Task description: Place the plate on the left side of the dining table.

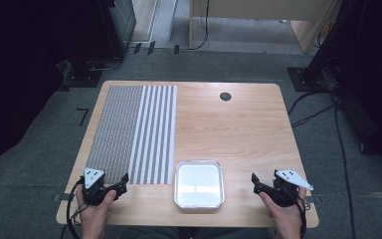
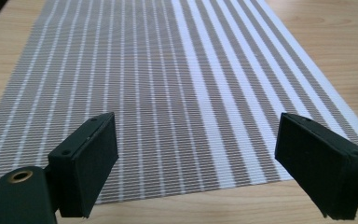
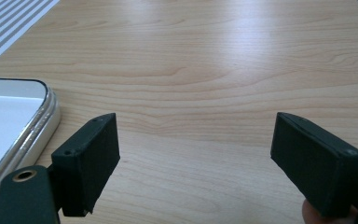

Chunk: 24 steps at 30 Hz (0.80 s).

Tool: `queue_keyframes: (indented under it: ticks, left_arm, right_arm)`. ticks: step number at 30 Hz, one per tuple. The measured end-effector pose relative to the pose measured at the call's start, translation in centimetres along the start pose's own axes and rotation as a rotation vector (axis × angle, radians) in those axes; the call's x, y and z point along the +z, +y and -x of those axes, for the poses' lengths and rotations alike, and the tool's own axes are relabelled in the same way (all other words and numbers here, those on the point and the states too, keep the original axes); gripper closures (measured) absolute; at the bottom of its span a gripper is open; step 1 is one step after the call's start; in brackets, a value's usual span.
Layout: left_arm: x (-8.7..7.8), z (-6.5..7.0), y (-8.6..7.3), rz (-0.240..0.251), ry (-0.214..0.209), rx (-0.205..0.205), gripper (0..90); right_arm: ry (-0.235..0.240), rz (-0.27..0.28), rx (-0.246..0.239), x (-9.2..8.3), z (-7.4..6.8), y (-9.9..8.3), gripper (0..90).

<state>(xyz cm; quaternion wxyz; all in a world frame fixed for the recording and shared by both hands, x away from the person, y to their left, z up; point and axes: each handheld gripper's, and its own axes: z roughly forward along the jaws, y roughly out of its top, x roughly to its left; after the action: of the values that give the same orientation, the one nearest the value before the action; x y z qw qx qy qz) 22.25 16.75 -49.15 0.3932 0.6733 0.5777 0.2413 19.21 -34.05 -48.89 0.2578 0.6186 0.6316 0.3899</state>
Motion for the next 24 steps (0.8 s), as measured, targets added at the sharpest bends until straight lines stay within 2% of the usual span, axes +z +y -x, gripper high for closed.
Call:
queue_keyframes:
  ticks: [11,19,24]
  left_arm:
    - [0.4,1.9,0.2,0.002,-0.03,0.004,13.6]
    - [0.6,3.0,0.3,0.0,-0.047,0.011,13.9]
    - [0.9,4.1,0.3,-0.006,-0.068,0.021,14.3]
  right_arm:
    - [0.012,-0.005,-0.006,0.1,-1.8,0.2,15.6]
    - [0.026,-0.009,-0.029,0.3,-3.2,0.1,15.9]
    - [0.027,0.012,-0.043,0.2,-4.0,0.0,21.0]
